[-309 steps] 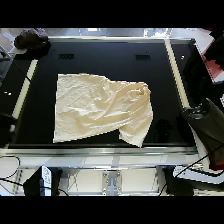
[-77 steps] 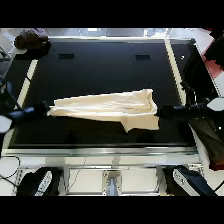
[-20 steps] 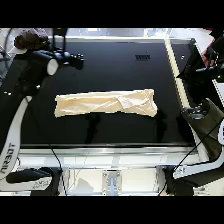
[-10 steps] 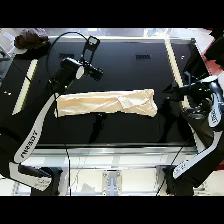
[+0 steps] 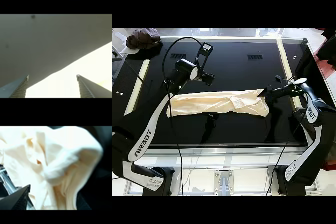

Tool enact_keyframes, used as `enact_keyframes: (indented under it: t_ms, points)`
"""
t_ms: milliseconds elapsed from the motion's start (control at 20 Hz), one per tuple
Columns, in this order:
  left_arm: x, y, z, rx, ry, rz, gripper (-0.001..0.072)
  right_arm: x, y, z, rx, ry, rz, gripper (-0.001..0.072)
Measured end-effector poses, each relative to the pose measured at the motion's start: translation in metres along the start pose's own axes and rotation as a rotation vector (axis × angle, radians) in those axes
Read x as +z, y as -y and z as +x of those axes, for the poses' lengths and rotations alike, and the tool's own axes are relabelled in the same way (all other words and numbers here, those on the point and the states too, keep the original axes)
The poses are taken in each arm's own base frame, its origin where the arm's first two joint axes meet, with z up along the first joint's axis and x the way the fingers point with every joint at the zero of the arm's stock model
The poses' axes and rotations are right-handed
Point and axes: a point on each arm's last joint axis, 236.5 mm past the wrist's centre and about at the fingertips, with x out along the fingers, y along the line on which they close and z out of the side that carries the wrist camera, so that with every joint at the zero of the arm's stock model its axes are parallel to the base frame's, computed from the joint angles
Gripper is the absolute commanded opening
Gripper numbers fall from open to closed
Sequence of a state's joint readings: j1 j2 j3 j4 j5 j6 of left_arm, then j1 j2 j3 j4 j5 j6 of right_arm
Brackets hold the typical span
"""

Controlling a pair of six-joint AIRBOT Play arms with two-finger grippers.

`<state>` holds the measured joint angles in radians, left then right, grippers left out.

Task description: Fold the shirts.

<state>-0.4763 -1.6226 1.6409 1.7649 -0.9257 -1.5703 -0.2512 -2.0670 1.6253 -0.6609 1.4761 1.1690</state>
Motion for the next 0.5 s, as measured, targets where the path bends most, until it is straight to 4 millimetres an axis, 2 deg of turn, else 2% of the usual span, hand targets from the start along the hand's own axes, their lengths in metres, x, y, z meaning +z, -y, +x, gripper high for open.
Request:
enact_keyframes:
  t_ms: [50,150,250,300,350,400,450,500]
  points:
    - [-0.001,0.000,0.000,0.000,-0.005,0.000,0.0702,-0.002,-0.005,0.008,0.003,-0.015,-0.012,0.0458]
    - [-0.004,0.000,0.000,0.000,-0.018,0.000,0.0702,-0.006,-0.016,0.022,0.007,-0.045,-0.038,0.0033]
    - [-0.009,0.000,0.004,0.000,-0.036,0.000,0.0701,-0.007,-0.031,0.028,0.028,-0.059,-0.066,0.0018]
    - [-0.012,-0.001,0.008,0.001,-0.047,-0.001,0.0645,-0.006,-0.039,0.029,0.035,-0.062,-0.082,0.0018]
    - [-0.017,-0.001,0.013,0.001,-0.063,-0.002,0.0424,-0.004,-0.049,0.028,0.049,-0.058,-0.099,0.0018]
    - [-0.025,0.000,0.022,0.000,-0.089,0.000,0.0118,-0.003,-0.059,0.024,0.060,-0.056,-0.121,0.0018]
    - [-0.034,0.002,0.032,-0.003,-0.115,0.002,0.0010,-0.002,-0.068,0.021,0.062,-0.057,-0.135,0.0017]
    - [-0.044,0.004,0.043,-0.005,-0.145,0.006,0.0012,-0.002,-0.080,0.016,0.068,-0.056,-0.152,0.0017]
